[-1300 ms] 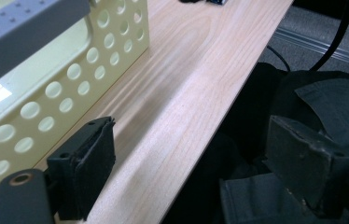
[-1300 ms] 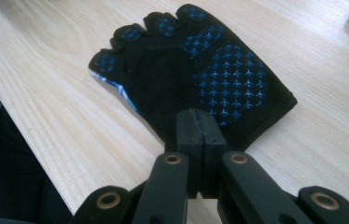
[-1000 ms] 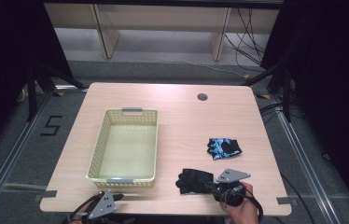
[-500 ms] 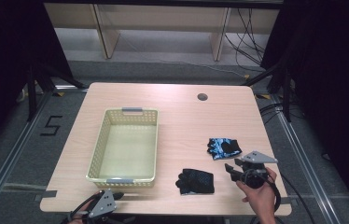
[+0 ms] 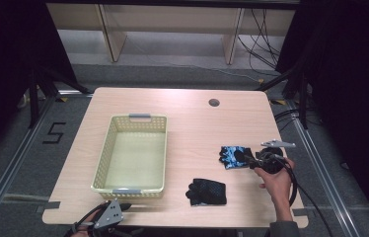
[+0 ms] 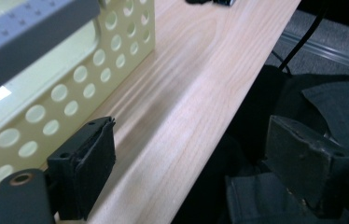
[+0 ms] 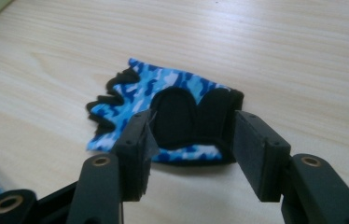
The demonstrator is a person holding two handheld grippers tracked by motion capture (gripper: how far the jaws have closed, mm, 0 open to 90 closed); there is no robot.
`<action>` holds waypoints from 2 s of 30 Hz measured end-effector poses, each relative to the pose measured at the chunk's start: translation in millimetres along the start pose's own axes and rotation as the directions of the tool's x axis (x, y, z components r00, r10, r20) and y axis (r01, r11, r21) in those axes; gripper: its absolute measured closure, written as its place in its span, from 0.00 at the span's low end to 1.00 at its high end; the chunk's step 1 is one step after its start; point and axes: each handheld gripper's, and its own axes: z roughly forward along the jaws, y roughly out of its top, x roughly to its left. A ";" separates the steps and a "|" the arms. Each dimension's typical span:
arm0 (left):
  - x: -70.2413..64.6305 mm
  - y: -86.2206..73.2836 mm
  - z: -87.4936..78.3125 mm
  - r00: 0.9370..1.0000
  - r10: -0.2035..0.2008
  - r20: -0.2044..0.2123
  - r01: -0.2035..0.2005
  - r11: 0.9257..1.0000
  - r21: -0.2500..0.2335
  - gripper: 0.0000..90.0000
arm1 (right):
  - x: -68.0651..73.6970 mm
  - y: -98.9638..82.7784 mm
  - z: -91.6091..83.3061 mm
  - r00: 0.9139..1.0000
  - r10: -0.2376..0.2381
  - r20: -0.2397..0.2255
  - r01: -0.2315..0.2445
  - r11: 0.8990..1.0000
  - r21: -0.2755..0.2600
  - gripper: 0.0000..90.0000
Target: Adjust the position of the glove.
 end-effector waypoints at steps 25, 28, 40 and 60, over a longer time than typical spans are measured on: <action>-2.6 1.2 3.6 1.000 0.010 0.021 -0.011 1.000 0.008 0.17 | -19.2 4.1 47.1 0.999 0.034 0.041 -0.038 0.994 0.107 0.74; -3.1 2.6 2.6 1.000 0.003 0.018 -0.003 1.000 -0.015 0.17 | -18.6 2.2 46.4 0.999 0.015 0.034 -0.019 0.994 0.103 0.84; -5.3 3.1 3.1 1.000 -0.017 0.025 0.018 0.999 -0.032 0.17 | -19.7 5.5 26.1 0.998 0.057 -0.018 -0.058 0.998 -0.034 0.92; -1.1 3.4 1.5 1.000 0.005 0.024 -0.006 1.000 0.004 0.17 | 38.2 -16.3 -26.8 0.976 0.119 -0.183 -0.141 0.983 -0.114 0.92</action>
